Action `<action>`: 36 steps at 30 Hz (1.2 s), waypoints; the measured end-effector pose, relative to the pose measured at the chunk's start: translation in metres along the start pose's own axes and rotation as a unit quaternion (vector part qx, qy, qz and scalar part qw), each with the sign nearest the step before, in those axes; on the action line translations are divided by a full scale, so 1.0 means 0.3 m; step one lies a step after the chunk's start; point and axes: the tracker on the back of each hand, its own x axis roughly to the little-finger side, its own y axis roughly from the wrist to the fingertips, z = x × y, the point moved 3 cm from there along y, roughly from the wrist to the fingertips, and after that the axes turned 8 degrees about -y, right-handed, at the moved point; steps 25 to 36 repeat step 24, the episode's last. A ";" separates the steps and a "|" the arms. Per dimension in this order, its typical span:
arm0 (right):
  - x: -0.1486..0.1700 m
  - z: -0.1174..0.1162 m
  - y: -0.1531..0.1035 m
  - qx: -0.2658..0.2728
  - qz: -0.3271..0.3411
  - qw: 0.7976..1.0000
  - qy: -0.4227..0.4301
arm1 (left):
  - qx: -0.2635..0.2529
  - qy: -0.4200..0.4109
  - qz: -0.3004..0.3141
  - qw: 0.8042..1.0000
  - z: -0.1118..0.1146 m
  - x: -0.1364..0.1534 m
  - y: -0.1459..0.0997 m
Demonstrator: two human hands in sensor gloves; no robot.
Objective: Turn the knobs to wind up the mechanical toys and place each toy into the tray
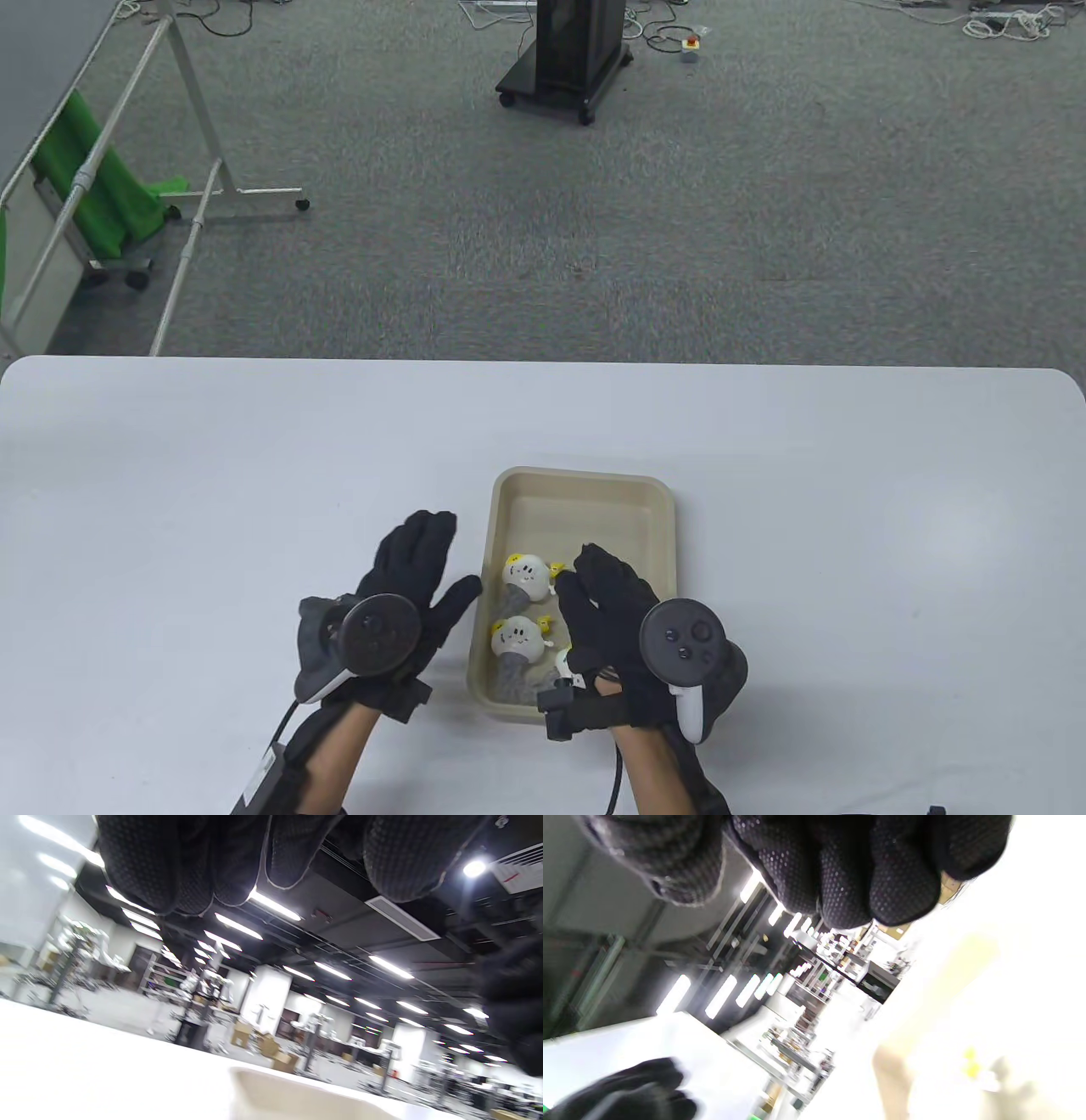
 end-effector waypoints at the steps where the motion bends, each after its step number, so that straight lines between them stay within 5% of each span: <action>1: 0.004 -0.017 0.004 -0.013 -0.002 1.000 -0.028 | -0.005 0.009 -0.007 1.000 0.000 0.035 -0.008; 9: 0.029 -0.123 0.011 -0.049 -0.004 0.953 -0.300 | 0.010 0.039 -0.026 0.999 0.004 0.107 -0.032; 36: 0.052 -0.135 0.021 -0.056 -0.010 0.963 -0.264 | 0.027 0.027 -0.025 0.999 0.031 0.095 -0.032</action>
